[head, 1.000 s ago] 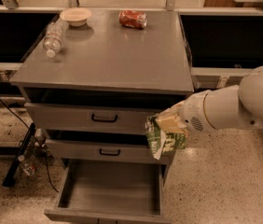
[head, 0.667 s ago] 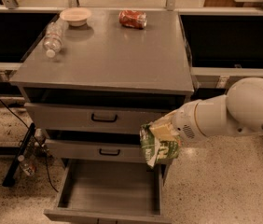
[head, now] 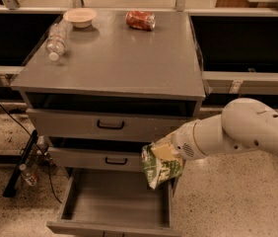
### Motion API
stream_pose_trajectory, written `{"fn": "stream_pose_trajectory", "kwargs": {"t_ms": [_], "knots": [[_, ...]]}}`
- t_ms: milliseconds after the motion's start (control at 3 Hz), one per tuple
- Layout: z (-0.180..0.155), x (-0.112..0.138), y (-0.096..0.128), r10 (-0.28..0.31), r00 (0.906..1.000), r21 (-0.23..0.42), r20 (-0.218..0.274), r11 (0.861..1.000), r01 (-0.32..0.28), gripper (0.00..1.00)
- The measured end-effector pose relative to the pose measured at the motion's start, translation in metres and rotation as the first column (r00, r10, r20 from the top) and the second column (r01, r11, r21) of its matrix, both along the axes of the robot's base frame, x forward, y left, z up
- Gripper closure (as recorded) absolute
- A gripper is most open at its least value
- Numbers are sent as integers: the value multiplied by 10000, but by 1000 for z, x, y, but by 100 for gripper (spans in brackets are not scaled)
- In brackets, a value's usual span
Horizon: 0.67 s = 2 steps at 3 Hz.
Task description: Place green jalapeno chip bag into bottom drawer
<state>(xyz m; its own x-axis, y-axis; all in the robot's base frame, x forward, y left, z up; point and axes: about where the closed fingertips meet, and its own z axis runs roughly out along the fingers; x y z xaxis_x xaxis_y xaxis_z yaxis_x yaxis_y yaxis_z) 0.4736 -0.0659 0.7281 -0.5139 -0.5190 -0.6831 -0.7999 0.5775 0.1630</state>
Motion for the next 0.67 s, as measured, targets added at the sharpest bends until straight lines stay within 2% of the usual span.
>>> {"fn": "stream_pose_trajectory", "kwargs": {"t_ms": [333, 667], "knots": [[0, 0, 0, -2, 10000, 3, -1, 10000, 2, 100], [-25, 7, 8, -276, 9995, 398, -137, 9988, 281, 100]]}}
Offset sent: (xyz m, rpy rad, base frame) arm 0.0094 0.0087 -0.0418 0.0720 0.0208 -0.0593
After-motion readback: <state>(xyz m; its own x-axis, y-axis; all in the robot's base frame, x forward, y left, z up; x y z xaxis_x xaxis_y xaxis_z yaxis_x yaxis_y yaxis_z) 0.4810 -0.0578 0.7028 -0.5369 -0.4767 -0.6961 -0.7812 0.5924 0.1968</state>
